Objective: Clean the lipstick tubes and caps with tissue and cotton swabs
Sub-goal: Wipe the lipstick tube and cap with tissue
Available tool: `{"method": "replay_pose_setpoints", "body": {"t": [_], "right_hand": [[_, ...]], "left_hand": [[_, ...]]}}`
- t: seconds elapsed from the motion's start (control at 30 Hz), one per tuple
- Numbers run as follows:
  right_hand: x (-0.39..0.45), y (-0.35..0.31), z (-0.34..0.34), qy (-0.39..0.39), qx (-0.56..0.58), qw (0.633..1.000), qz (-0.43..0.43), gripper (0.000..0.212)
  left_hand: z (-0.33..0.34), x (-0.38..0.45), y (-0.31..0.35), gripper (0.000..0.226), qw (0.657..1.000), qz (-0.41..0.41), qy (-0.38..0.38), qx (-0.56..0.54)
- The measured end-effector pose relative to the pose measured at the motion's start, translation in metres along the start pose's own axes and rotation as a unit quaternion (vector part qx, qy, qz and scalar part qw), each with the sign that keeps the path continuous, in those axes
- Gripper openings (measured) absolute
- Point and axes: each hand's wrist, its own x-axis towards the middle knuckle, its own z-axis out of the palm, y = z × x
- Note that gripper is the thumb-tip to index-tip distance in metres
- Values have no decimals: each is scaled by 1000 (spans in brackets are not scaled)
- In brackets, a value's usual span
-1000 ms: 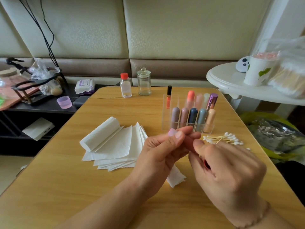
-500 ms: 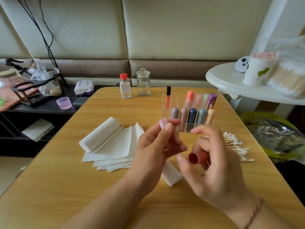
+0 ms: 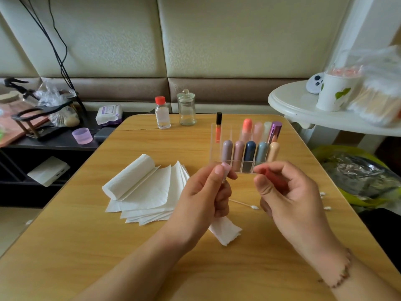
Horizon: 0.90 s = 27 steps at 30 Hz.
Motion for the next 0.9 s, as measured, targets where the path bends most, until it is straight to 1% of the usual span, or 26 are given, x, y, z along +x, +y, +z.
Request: {"method": "replay_pose_setpoints", "body": {"t": [0.1, 0.17, 0.23, 0.3, 0.43, 0.5, 0.6, 0.7, 0.8, 0.9], "right_hand": [[1, -2, -1, -9, -16, 1000, 4, 32], [-1, -4, -1, -40, -9, 999, -7, 33], [-2, -3, -2, -61, 20, 998, -6, 29], [-2, -1, -4, -59, 30, 998, 7, 24], [1, 1, -8, -56, -1, 998, -2, 19], [2, 1, -10, -57, -5, 998, -8, 16], [2, -2, -12, -45, 6, 999, -8, 16], [3, -3, -12, -44, -18, 999, -2, 18], [2, -6, -11, -65, -25, 998, 5, 21], [0, -7, -8, -79, -42, 996, -3, 13]], "left_hand": [[1, -1, -1, 27, 1000, 12, 2, 26], [0, -2, -2, 27, 999, 15, 0, 52], [-2, -2, -1, 28, 997, 5, -11, 72], [-4, -2, 0, 24, 997, -6, -22, 73], [-7, 0, -3, 15, 992, 58, -51, 103], [-8, 0, -6, 13, 988, 70, -69, 118], [-8, -1, -6, 17, 986, 82, -79, 123], [-8, 0, -6, 18, 986, 87, -78, 120], [-8, -1, -8, 22, 983, 91, -86, 132], [-7, -3, -9, 25, 974, 108, -101, 172]]}}
